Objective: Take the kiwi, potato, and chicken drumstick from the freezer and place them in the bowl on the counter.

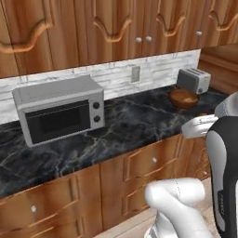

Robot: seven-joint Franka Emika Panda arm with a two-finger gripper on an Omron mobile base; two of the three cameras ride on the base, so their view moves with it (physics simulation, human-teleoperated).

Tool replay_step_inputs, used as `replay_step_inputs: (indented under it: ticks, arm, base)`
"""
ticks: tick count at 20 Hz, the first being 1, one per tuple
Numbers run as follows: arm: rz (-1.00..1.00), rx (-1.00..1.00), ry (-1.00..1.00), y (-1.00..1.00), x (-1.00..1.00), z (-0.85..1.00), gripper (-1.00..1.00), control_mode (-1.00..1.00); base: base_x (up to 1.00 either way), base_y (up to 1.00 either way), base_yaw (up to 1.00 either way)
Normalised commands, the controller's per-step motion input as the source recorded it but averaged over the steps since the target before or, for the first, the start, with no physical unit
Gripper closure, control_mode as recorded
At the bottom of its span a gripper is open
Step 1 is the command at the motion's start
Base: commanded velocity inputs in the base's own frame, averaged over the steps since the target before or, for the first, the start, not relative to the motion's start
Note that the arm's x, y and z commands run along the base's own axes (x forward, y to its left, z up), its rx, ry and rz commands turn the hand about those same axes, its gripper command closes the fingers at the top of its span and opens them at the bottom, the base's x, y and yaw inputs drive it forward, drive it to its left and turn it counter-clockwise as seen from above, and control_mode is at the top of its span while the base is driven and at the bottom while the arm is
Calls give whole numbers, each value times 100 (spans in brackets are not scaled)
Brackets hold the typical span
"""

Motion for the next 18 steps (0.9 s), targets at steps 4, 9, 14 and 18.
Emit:
replay_step_inputs:
  ticks: [4, 9, 14, 18]
  arm:
    - [0, 0, 0, 0, 0, 0, 100, 100]
    - [0, 0, 0, 0, 0, 0, 100, 100]
    - [0, 0, 0, 0, 0, 0, 100, 100]
    - [0, 0, 0, 0, 0, 0, 100, 100]
  base:
    - [91, -100, 30]
    - [40, -100, 29]
    - [2, -98, 31]
    - [49, -67, 11]
